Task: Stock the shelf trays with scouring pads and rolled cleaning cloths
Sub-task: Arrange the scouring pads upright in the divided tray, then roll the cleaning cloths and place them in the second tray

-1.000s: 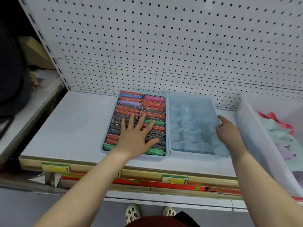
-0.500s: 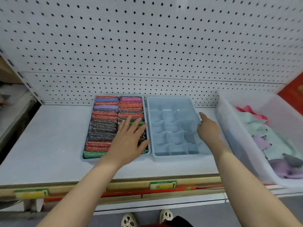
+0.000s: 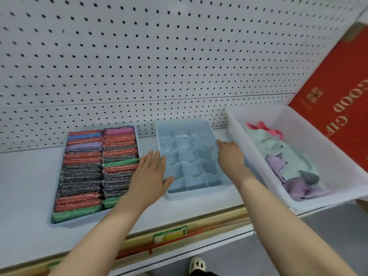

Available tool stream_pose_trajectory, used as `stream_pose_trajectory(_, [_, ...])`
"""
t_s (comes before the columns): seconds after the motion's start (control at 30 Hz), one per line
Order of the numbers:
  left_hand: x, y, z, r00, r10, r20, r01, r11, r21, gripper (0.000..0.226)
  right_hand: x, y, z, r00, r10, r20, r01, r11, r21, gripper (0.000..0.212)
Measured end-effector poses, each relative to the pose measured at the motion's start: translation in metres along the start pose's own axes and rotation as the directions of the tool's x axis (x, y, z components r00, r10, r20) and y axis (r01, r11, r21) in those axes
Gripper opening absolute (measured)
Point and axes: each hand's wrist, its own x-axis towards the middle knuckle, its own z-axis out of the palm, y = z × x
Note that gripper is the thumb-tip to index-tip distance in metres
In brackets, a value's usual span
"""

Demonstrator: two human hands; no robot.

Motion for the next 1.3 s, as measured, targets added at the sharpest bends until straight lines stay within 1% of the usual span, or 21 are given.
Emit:
stream_pose_trajectory(0.1, [0.004,0.008,-0.005,0.999,-0.054,0.004,0.054,0.998,0.033,0.075,0.006,0.006,-0.006,0.998,-0.055,-0.022,0.056,0.998,0.01,0.03])
stream_pose_trajectory(0.13, [0.006,0.012,-0.007,0.997,-0.074,-0.007,0.074,0.997,0.02,0.074,0.007,0.01,-0.01,0.995,-0.074,-0.065,0.076,0.997,0.03,0.029])
stream_pose_trajectory(0.2, [0.015,0.023,-0.012,0.993,-0.104,-0.057,0.102,0.994,-0.045,0.07,0.012,0.024,-0.021,0.968,-0.078,-0.24,0.116,0.982,0.147,0.035])
stream_pose_trajectory(0.23, [0.022,0.03,-0.015,0.991,-0.105,-0.089,0.098,0.992,-0.075,0.066,0.016,0.035,-0.028,0.948,-0.033,-0.316,0.112,0.966,0.234,0.04])
stream_pose_trajectory(0.3, [0.041,0.049,-0.02,0.988,-0.077,-0.133,0.064,0.993,-0.096,0.061,0.026,0.07,-0.042,0.931,0.101,-0.35,0.05,0.916,0.397,0.046])
stream_pose_trajectory(0.37, [0.062,0.071,-0.022,0.983,-0.068,-0.17,0.046,0.99,-0.13,0.058,0.04,0.117,-0.047,0.964,0.176,-0.198,-0.069,0.889,0.452,0.043])
stream_pose_trajectory(0.43, [0.084,0.096,-0.025,0.978,-0.082,-0.193,0.046,0.982,-0.186,0.054,0.047,0.157,-0.047,0.989,0.071,0.13,-0.109,0.944,0.31,0.034])
stream_pose_trajectory(0.47, [0.093,0.109,-0.026,0.975,-0.088,-0.205,0.043,0.976,-0.214,0.052,0.047,0.171,-0.044,0.952,-0.017,0.306,-0.061,0.968,0.243,0.028])
stream_pose_trajectory(0.5, [0.103,0.122,-0.027,0.972,-0.097,-0.213,0.043,0.968,-0.247,0.05,0.047,0.182,-0.038,0.903,-0.085,0.421,-0.007,0.977,0.212,0.017])
stream_pose_trajectory(0.53, [0.112,0.135,-0.029,0.97,-0.108,-0.218,0.044,0.959,-0.28,0.048,0.046,0.189,-0.034,0.875,-0.146,0.463,0.03,0.968,0.249,0.022])
stream_pose_trajectory(0.57, [0.121,0.146,-0.031,0.968,-0.121,-0.222,0.048,0.95,-0.309,0.047,0.05,0.196,-0.029,0.862,-0.216,0.458,0.055,0.939,0.341,0.038])
stream_pose_trajectory(0.63, [0.136,0.165,-0.035,0.96,-0.144,-0.241,0.048,0.931,-0.363,0.046,0.063,0.208,-0.03,0.89,-0.297,0.346,0.099,0.867,0.489,0.04])
stream_pose_trajectory(0.67, [0.143,0.173,-0.038,0.955,-0.138,-0.264,0.022,0.917,-0.398,0.046,0.07,0.211,-0.039,0.9,-0.332,0.281,0.128,0.819,0.559,0.033])
stream_pose_trajectory(0.73, [0.153,0.194,-0.05,0.938,-0.112,-0.328,-0.079,0.852,-0.518,0.05,0.082,0.214,-0.066,0.909,-0.384,0.163,0.148,0.661,0.735,0.017])
stream_pose_trajectory(0.8, [0.16,0.217,-0.069,0.945,-0.108,-0.307,-0.132,0.734,-0.666,0.055,0.086,0.208,-0.103,0.88,-0.47,0.073,0.201,0.506,0.839,0.008])
stream_pose_trajectory(0.87, [0.17,0.234,-0.092,0.962,-0.137,-0.235,-0.111,0.59,-0.8,0.053,0.087,0.196,-0.136,0.84,-0.542,-0.011,0.291,0.434,0.853,0.003])
stream_pose_trajectory(0.97, [0.181,0.237,-0.125,0.93,-0.297,-0.218,-0.1,0.369,-0.924,0.019,0.09,0.18,-0.167,0.82,-0.55,-0.157,0.39,0.337,0.857,0.008])
stream_pose_trajectory(1.03, [0.179,0.228,-0.146,0.891,-0.392,-0.229,-0.112,0.3,-0.947,0.004,0.095,0.177,-0.177,0.826,-0.528,-0.197,0.406,0.315,0.858,0.015])
stream_pose_trajectory(1.13, [0.169,0.207,-0.176,0.867,-0.419,-0.269,-0.191,0.22,-0.957,0.017,0.1,0.178,-0.183,0.812,-0.564,-0.151,0.466,0.47,0.749,0.021])
stream_pose_trajectory(1.2, [0.161,0.188,-0.19,0.859,-0.401,-0.318,-0.227,0.26,-0.939,0.013,0.102,0.175,-0.187,0.835,-0.535,-0.129,0.453,0.535,0.713,0.025])
stream_pose_trajectory(1.3, [0.149,0.162,-0.206,0.827,-0.414,-0.38,-0.273,0.295,-0.916,0.011,0.104,0.164,-0.199,0.859,-0.463,-0.216,0.434,0.436,0.789,0.015])
